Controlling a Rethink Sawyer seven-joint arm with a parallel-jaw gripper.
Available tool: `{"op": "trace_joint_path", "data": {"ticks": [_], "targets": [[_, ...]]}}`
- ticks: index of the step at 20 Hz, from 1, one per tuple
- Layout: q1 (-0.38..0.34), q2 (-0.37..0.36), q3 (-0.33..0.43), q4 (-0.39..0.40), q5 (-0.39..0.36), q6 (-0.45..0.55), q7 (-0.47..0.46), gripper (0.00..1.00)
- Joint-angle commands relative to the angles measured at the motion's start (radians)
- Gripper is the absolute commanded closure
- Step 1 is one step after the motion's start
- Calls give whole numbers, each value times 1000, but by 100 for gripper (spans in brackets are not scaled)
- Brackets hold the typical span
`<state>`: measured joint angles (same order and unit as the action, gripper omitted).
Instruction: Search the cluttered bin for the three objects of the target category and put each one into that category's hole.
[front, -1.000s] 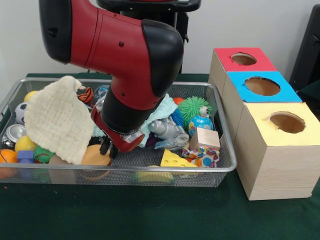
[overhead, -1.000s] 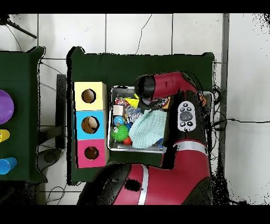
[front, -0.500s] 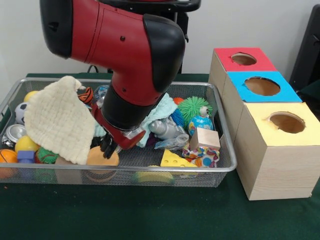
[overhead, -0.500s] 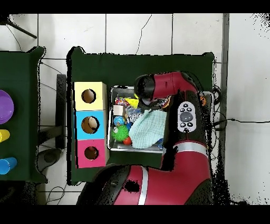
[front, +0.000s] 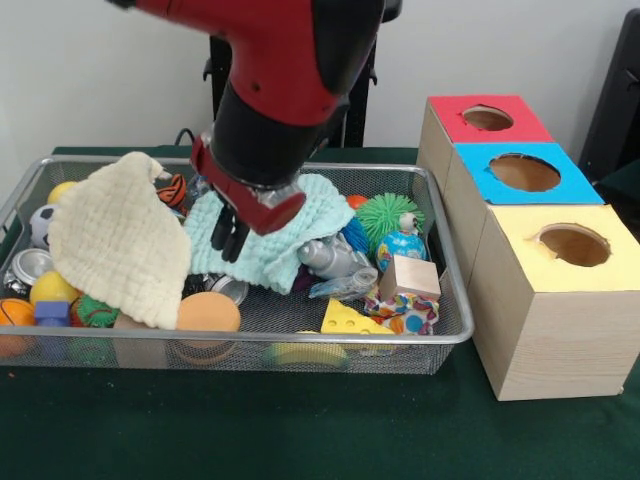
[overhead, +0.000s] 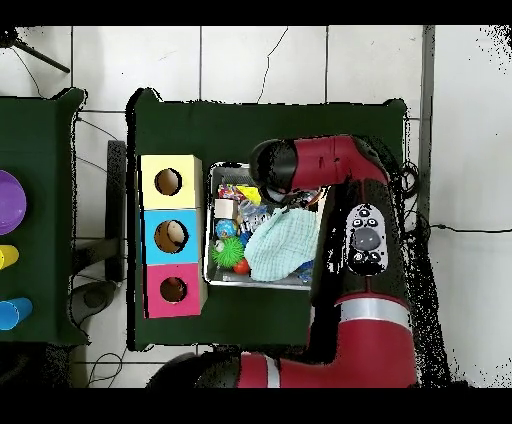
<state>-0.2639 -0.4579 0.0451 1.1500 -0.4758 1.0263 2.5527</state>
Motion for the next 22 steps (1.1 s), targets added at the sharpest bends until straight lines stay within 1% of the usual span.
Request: {"op": "trace_joint_path", "data": {"ticks": [1,6,8,11,12,15,22], "targets": [[3,-90,75,143,54,89,-181,100],[29,-7,68,57,16,106,-176,100],[29,11,66,39,4,100,-180,100],[23,19,68,34,-5,81,-200,100],[24,22,65,30,-6,79,-204,0],[26,18,62,38,-11,64,-202,0],[23,36,71,43,-18,23,-213,0]]}}
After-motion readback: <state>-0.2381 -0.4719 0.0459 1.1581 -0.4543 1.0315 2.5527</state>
